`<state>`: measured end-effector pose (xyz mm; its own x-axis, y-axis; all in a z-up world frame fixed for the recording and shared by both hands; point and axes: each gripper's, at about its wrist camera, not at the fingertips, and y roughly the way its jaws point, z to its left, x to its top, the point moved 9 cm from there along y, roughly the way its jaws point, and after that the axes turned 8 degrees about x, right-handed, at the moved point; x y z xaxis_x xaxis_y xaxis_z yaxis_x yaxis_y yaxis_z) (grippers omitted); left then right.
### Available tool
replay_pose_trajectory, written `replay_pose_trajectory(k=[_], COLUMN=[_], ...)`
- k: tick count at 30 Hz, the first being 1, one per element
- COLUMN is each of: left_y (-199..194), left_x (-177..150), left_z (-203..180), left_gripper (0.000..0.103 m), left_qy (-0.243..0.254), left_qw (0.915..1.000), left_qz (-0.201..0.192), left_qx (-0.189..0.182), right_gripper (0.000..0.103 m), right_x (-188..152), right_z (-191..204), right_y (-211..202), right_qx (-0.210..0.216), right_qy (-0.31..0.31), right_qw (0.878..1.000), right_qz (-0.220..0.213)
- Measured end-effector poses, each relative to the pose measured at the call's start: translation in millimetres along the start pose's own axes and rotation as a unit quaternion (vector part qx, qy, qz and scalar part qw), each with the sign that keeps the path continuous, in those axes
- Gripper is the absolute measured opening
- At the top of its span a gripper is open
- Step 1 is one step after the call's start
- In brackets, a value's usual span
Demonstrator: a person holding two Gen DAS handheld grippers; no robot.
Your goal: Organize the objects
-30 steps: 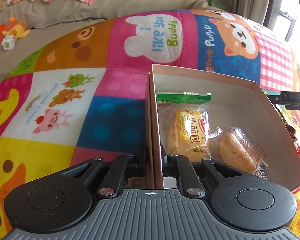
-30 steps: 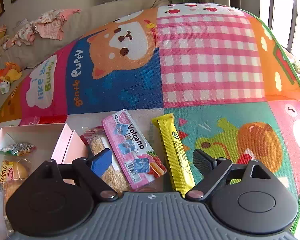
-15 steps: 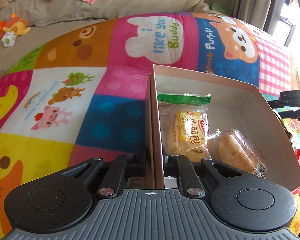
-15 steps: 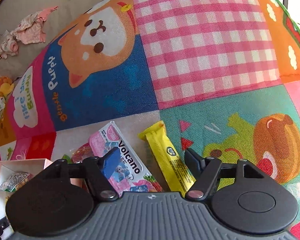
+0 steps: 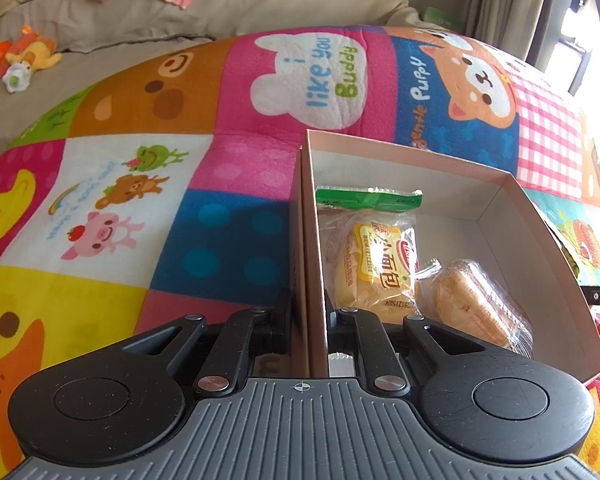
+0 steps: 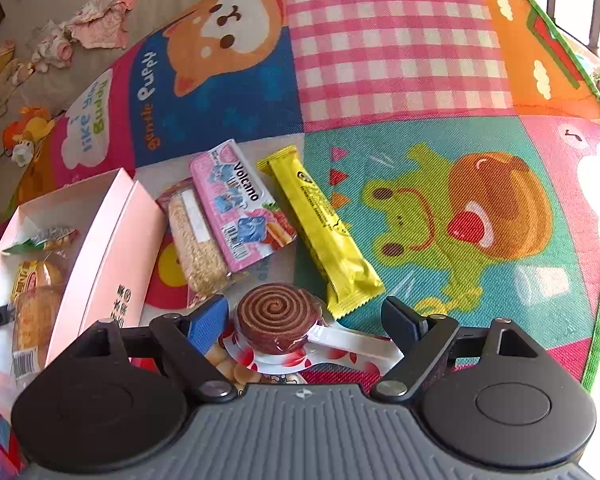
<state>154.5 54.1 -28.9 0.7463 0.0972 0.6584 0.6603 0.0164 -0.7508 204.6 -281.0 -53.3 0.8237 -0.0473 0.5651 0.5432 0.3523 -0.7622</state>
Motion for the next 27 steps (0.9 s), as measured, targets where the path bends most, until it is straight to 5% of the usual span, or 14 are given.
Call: replay_pose_trajectory(k=[7, 24, 27], left_y=[0, 0, 0], left_x=[0, -1, -1], left_z=[0, 0, 0], left_gripper=[0.014, 0.014, 0.014], left_qy=[-0.001, 0.000, 0.000], left_qw=[1.0000, 1.0000, 1.0000], left_qz=[0.000, 0.001, 0.000], left_qx=[-0.001, 0.001, 0.004], right_gripper=[0.060, 0.065, 0.071], right_x=[-37, -120, -116], right_z=[29, 60, 60], right_y=[-26, -79, -94], right_qx=[0.022, 0.051, 0.035], right_qy=[-0.040, -0.046, -0.064], right_qw=[0.999, 0.998, 0.997], right_qz=[0.008, 0.009, -0.019])
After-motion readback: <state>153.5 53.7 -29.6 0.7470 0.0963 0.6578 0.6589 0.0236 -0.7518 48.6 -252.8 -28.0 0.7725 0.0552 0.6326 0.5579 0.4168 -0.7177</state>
